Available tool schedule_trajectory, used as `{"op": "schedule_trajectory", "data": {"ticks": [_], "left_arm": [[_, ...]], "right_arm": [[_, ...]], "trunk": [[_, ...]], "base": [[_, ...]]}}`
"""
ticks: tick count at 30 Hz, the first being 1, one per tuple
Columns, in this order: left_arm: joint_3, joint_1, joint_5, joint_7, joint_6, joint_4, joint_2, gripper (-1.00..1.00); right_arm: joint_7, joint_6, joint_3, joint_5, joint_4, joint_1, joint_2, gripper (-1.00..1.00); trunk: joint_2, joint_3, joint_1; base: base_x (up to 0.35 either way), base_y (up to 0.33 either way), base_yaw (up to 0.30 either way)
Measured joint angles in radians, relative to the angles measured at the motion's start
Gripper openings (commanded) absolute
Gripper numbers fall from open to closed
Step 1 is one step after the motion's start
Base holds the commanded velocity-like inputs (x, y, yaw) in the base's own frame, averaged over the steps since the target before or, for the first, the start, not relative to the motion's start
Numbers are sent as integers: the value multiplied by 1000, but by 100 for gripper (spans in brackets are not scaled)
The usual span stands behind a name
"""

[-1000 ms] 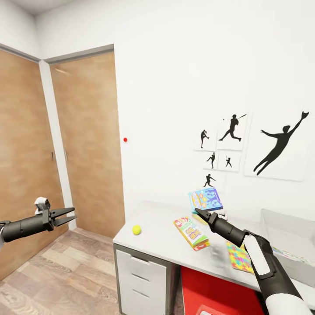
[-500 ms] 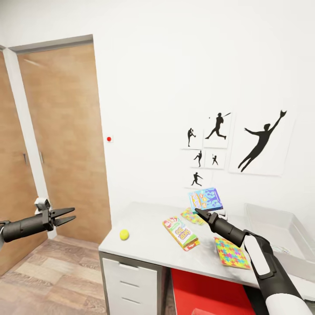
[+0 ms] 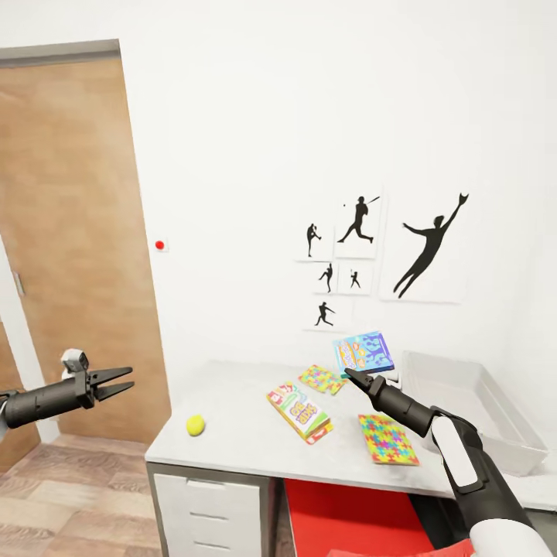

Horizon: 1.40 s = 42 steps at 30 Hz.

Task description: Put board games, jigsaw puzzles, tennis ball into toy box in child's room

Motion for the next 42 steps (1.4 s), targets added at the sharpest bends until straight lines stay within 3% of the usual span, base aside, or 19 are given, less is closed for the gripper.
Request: {"op": "schedule_trajectory", "data": {"ticks": [36, 42], "left_arm": [[1, 1, -2, 0, -4, 0, 1, 100], [1, 1, -1, 0, -5, 0, 2, 100]], "right_arm": [[0, 0, -2, 0, 1, 0, 0, -100], [0, 0, -18, 1, 1, 0, 0, -100]], "trunk": [[0, -23, 0], [0, -26, 0]], "base": [[120, 52, -251], [77, 16, -256]]}}
